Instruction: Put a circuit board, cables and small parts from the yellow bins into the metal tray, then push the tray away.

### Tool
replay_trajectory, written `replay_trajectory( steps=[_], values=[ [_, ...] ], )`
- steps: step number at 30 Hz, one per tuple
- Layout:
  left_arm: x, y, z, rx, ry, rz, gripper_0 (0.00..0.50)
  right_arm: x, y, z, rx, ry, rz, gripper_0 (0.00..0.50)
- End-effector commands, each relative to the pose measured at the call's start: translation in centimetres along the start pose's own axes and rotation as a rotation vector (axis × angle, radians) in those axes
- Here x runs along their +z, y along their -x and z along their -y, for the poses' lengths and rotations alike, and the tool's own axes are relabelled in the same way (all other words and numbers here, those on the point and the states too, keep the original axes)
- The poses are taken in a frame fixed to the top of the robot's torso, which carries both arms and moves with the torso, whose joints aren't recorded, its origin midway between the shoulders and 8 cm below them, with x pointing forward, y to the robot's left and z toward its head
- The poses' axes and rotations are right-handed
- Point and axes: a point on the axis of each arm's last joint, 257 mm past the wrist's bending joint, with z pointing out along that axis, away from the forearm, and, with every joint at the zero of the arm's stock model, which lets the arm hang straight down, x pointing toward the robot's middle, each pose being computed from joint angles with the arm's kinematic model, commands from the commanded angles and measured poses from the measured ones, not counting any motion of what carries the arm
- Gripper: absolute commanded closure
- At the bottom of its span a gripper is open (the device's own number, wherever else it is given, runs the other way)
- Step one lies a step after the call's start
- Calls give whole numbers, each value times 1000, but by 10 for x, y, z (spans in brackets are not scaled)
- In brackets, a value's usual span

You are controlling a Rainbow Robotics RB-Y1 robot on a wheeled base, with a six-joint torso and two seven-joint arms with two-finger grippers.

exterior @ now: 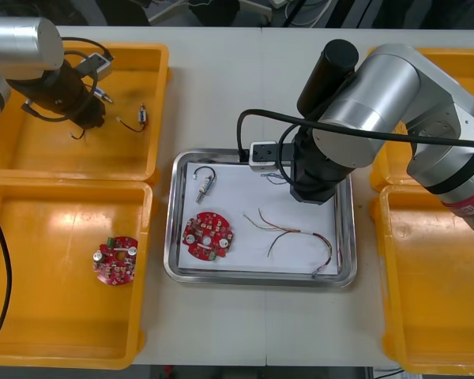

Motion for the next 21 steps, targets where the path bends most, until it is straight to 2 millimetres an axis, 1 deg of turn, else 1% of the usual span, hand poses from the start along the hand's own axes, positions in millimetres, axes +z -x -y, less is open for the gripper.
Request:
replay_trajectory(
  steps=[1, 2, 3, 4, 5, 6, 7, 13, 15, 17, 21],
  values=[
    [-14, 38, 5, 93, 11, 60, 78, 5, 26, 4, -28, -17, 49, 500],
    [-13, 36, 6, 92, 10, 57, 155, 8, 28, 4, -23, -18, 58, 500],
    [-12, 36, 7, 93, 9, 57, 199, 9, 29, 5, -21, -21, 65, 500],
    [-13, 36, 6, 92, 9, 56, 287, 13, 31, 5, -19, -23, 70, 500],
    [-12, 36, 7, 92, 8, 56, 399, 16, 32, 5, -20, -29, 73, 500],
    [-12, 35, 6, 92, 9, 54, 465, 18, 31, 4, -19, -30, 72, 500],
    [-11, 34, 6, 91, 9, 54, 500, 20, 31, 4, -21, -39, 71, 500],
    [-10, 31, 7, 89, 5, 50, 500, 35, 29, -1, -38, -63, 69, 500],
    [-10, 30, 6, 87, 6, 49, 500, 40, 23, -3, -49, -71, 52, 500],
    [-12, 29, 2, 75, 7, 48, 500, 44, 19, -6, -51, -73, 40, 500],
    [-18, 23, -12, 47, 17, 48, 500, 51, 13, -11, -41, -69, 31, 500]
  ],
)
